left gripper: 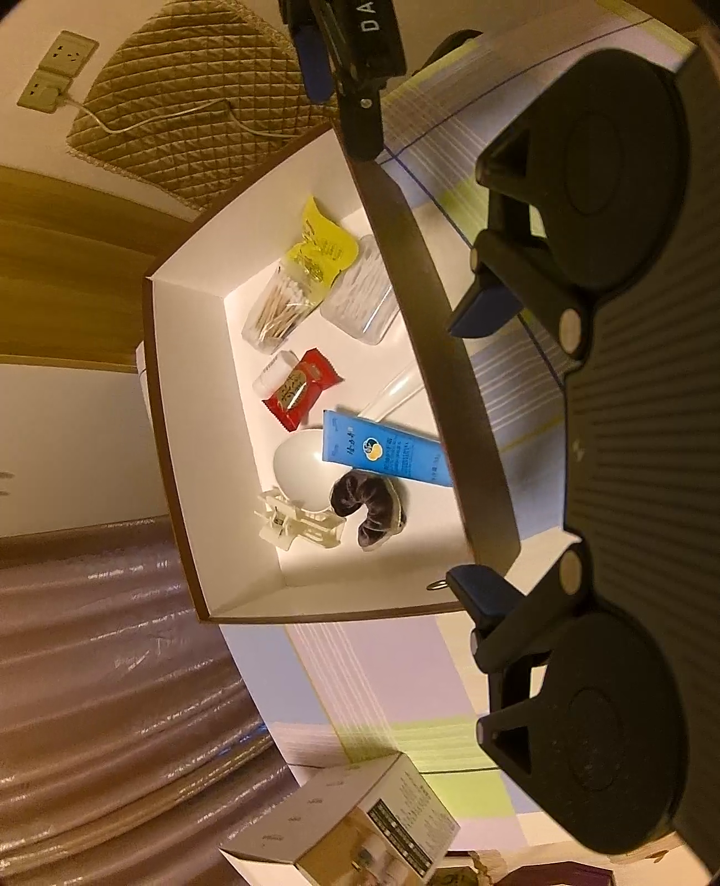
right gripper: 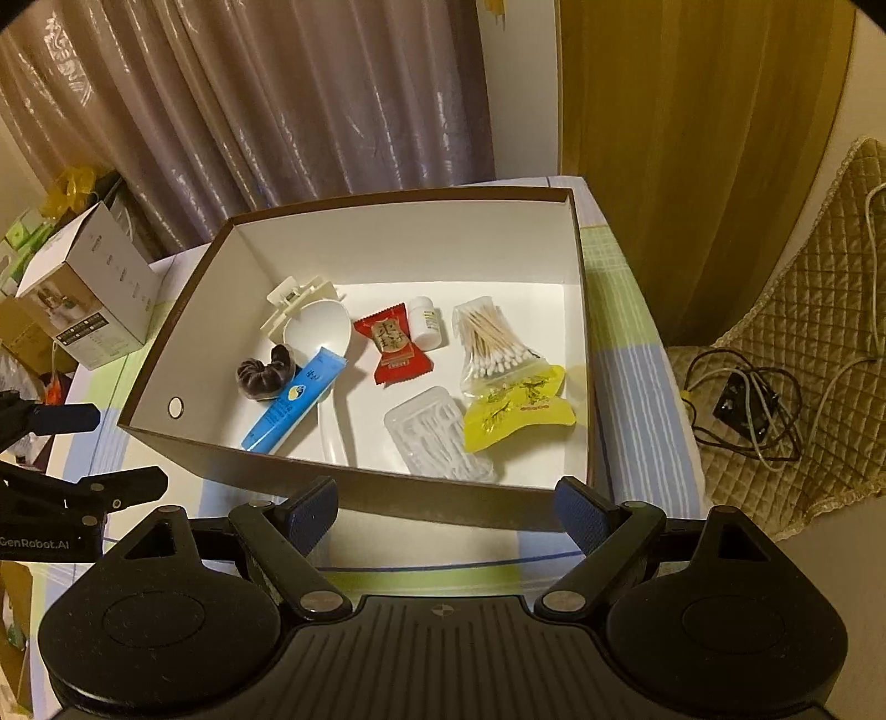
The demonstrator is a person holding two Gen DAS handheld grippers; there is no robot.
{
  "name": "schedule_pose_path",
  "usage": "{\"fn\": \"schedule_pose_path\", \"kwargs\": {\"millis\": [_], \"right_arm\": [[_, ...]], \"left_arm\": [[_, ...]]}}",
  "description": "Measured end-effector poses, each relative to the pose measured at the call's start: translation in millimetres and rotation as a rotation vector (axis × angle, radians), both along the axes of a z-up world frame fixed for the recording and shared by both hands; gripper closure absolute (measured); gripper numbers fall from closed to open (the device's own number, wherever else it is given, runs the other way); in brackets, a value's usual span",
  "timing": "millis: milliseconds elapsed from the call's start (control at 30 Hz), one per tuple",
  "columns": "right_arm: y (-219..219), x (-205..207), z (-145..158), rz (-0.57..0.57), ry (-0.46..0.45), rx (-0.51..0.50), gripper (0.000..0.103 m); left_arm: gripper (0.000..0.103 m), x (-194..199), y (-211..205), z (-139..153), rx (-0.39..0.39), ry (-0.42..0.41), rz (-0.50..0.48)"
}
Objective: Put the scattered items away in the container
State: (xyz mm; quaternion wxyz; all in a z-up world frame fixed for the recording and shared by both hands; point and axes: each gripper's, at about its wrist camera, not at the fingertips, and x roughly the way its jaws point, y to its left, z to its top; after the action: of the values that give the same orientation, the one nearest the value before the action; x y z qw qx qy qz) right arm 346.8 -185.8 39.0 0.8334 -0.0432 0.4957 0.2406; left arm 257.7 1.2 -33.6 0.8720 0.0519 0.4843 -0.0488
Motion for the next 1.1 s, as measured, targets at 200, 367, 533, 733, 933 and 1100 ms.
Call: {"fn": "schedule_pose_path", "kwargs": {"millis": [200,367,533,733,933,1100], "right_arm": [[-2.1,-14.7,5.2,-0.002,-0.011,0.007,0.013],[-5.2,-29.5,10.8,-0.002,-0.030,0.015,0.013],[-7.6,-44.2,18.2,-0.004,-0.054,0.023,0.013],[-9.2,-62.5,27.2,0.006,-0.074,0.035,0.013],[-10.6,-76.1,32.6,0.008,-0.087,0.046,0.013],[-10.7,-85.3,36.6,0.016,-0.108,0.034,0.013]], "left_arm": [[0.016,-17.2,-2.4,6.5,0.015,-0.012,0.022],[0.012,-31.7,-3.8,11.9,0.018,-0.020,0.043],[0.011,-46.1,-6.4,17.2,0.025,-0.042,0.056],[0.011,-66.2,-10.4,26.5,0.034,-0.081,0.081],[0.011,-83.9,-11.2,34.8,0.023,-0.106,0.114],[0.011,-97.6,-10.6,40.0,0.016,-0.121,0.143]]}}
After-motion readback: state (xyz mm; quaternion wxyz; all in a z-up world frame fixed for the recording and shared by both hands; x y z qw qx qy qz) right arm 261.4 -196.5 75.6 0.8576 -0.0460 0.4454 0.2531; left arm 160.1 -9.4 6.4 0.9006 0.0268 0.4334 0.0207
